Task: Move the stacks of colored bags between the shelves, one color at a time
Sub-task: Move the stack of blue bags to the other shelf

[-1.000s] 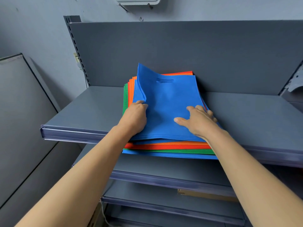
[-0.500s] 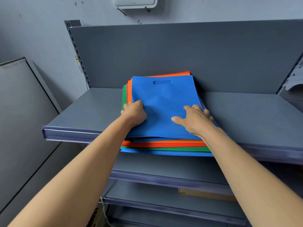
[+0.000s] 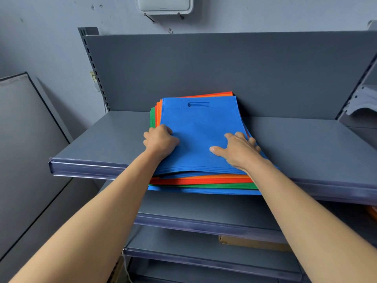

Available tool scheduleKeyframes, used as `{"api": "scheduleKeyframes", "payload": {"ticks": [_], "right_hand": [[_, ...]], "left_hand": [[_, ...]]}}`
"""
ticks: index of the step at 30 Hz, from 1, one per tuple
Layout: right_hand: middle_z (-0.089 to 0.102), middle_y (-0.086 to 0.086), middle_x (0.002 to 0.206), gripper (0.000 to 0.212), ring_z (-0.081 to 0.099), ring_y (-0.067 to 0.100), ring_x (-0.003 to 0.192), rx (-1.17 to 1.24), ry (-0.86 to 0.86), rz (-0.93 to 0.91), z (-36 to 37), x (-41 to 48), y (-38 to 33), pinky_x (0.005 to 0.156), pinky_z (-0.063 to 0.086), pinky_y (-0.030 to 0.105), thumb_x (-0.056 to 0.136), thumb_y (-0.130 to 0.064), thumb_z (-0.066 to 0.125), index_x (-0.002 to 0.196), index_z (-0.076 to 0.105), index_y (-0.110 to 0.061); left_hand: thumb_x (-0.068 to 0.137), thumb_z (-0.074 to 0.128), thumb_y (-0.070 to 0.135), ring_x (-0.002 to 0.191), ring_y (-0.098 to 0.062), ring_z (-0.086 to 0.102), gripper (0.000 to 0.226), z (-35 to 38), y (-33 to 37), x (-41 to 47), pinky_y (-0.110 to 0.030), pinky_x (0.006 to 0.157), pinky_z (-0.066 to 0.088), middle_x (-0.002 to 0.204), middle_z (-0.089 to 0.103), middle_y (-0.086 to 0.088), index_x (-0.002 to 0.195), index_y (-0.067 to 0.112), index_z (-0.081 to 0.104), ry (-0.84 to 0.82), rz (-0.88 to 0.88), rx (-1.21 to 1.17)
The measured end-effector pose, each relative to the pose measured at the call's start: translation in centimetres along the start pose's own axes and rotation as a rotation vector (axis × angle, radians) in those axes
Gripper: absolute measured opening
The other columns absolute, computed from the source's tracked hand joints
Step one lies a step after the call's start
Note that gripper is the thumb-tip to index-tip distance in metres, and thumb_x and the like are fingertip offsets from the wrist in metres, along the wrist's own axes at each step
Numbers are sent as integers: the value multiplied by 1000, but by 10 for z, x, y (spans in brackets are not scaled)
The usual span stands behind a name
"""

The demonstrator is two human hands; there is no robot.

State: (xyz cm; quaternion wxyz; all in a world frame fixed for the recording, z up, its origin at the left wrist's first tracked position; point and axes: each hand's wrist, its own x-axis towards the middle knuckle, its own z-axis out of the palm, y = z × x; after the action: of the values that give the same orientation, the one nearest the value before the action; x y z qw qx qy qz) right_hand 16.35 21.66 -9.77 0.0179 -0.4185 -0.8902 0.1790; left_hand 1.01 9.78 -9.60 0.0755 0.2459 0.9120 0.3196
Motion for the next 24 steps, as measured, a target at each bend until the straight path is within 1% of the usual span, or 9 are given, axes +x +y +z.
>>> {"api": "scheduleKeyframes", "payload": {"ticks": [2, 5, 8, 11, 14, 17, 21, 24], "right_hand": [[16, 5, 153, 73, 14, 39, 137, 4, -1, 2, 0, 0, 0, 110, 23, 53, 88, -63, 41, 146, 23, -22], [16, 5, 153, 73, 14, 38, 136, 6, -2, -1, 0, 0, 0, 110, 22, 52, 88, -63, 41, 145, 24, -22], [17, 5, 153, 73, 15, 39, 136, 0, -1, -1, 1, 1, 1, 110, 22, 52, 88, -63, 41, 146, 23, -22], [17, 4, 152, 72, 15, 39, 136, 11, -5, 7, 1, 2, 1, 109, 24, 54, 88, -63, 42, 145, 24, -23], [18, 4, 152, 72, 17, 40, 135, 5, -5, 6, 1, 2, 2, 108, 25, 54, 87, -64, 42, 145, 24, -24], [18, 3, 152, 73, 16, 39, 135, 4, -4, 8, 1, 2, 2, 108, 26, 54, 87, -64, 42, 145, 23, -24], [18, 3, 152, 73, 16, 40, 135, -1, 4, 1, 3, 1, 3, 107, 26, 54, 87, -65, 41, 145, 24, -24], [18, 3, 152, 72, 16, 40, 135, -2, 6, -2, 3, -1, 3, 108, 26, 54, 87, -65, 41, 145, 24, -24]], "left_hand": [[81, 58, 14, 121, -30, 33, 40, 2, -1, -1, -39, 98, 33, 126, 43, -12, 121, 17, 55, 23, 35, 23], [83, 54, 6, 118, -32, 42, 38, 5, -1, -2, -37, 102, 34, 130, 40, -10, 121, 11, 57, 63, 172, 77], [84, 46, -5, 109, -33, 51, 38, 6, -1, -6, -33, 91, 40, 125, 48, -10, 117, 3, 61, 124, 315, 162], [83, 42, -8, 104, -35, 55, 37, 6, 0, -8, -39, 89, 45, 116, 59, -11, 111, 3, 65, 155, 421, 246], [80, 42, -9, 95, -37, 57, 34, 6, 0, -9, -44, 83, 49, 105, 65, -16, 100, 0, 68, 148, 466, 323], [76, 41, -9, 87, -37, 57, 31, 6, 2, -11, -43, 77, 50, 98, 64, -18, 93, -2, 66, 135, 494, 382], [75, 42, -13, 84, -37, 56, 22, 6, 7, -17, -41, 69, 43, 95, 60, -19, 86, -3, 60, 139, 512, 498], [77, 40, -14, 83, -37, 55, 20, 5, 7, -19, -40, 66, 39, 93, 56, -18, 81, -2, 56, 152, 504, 507]]}}
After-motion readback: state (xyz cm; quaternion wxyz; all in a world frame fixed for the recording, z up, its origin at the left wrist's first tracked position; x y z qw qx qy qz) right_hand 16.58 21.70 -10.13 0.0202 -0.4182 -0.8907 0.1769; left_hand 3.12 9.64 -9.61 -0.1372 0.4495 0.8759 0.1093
